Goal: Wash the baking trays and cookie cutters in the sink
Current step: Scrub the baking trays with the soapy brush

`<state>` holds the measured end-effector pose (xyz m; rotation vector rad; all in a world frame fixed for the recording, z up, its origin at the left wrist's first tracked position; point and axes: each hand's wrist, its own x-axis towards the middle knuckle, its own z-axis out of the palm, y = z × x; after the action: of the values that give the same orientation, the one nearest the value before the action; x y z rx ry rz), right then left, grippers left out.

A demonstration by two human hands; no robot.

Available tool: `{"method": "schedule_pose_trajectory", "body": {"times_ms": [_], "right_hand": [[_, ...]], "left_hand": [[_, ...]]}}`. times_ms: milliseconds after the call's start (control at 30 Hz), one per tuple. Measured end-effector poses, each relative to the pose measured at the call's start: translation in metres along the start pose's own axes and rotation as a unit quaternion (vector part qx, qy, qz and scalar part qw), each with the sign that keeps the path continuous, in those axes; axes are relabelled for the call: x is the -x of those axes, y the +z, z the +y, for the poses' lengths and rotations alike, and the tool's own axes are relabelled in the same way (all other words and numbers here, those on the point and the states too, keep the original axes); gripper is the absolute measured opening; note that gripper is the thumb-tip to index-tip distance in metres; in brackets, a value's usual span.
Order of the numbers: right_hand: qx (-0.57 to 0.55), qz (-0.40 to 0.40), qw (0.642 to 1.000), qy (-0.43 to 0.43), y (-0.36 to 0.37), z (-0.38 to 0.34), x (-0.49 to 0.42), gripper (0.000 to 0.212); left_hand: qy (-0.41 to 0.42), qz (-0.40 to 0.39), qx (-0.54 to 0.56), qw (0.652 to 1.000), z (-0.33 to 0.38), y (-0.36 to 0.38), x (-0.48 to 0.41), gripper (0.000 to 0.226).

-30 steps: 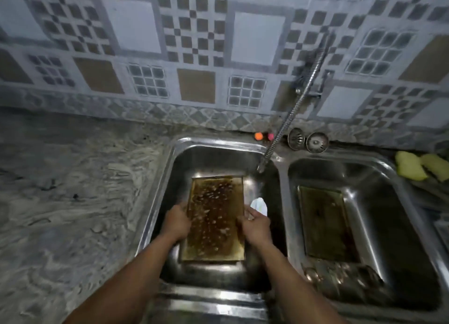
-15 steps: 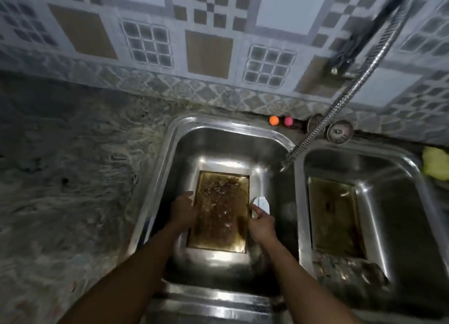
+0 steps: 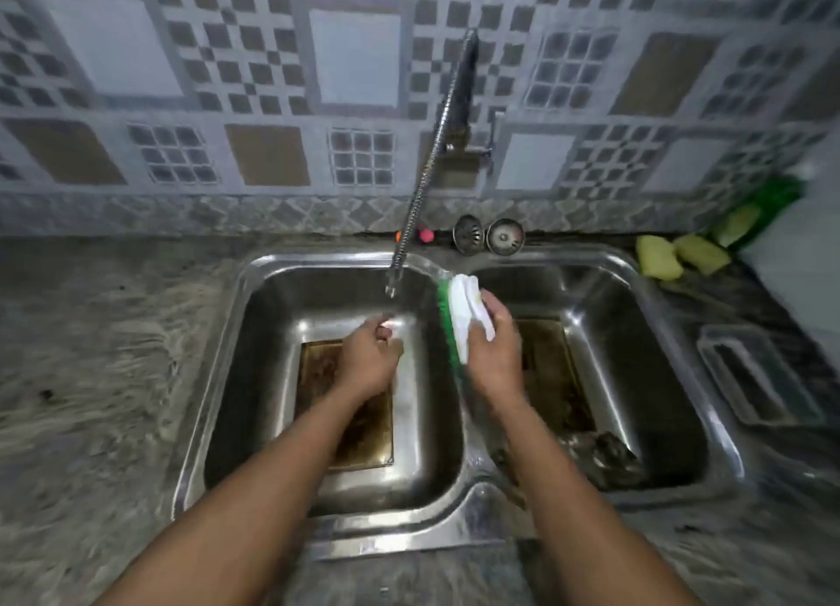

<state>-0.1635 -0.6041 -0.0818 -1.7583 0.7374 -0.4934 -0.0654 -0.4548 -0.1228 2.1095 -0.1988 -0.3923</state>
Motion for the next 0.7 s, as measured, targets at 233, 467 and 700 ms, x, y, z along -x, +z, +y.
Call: {"method": "schedule_pose_trajectory", "body": {"times_ms": [233, 467, 700], "right_hand": [[0.048, 0.118, 0.992, -0.013, -0.147, 0.014, -0.042, 0.048], [0.142, 0.184, 0.972, -0.022, -0.314, 0.060, -0.074, 0.032], [0.176, 0.166, 0.969, 0.058, -0.394, 0.126, -0.086, 0.030]], "left_hand": [[0.077, -0.050, -0.029, 0.995, 0.068, 0.099, 0.014, 0.029], [-0.022, -0.097, -0.104, 0.990, 0.083, 0.204, 0.019, 0.041], [-0.066, -0.108, -0.148, 0.981, 0.063, 0.268, 0.025, 0.035]]}}
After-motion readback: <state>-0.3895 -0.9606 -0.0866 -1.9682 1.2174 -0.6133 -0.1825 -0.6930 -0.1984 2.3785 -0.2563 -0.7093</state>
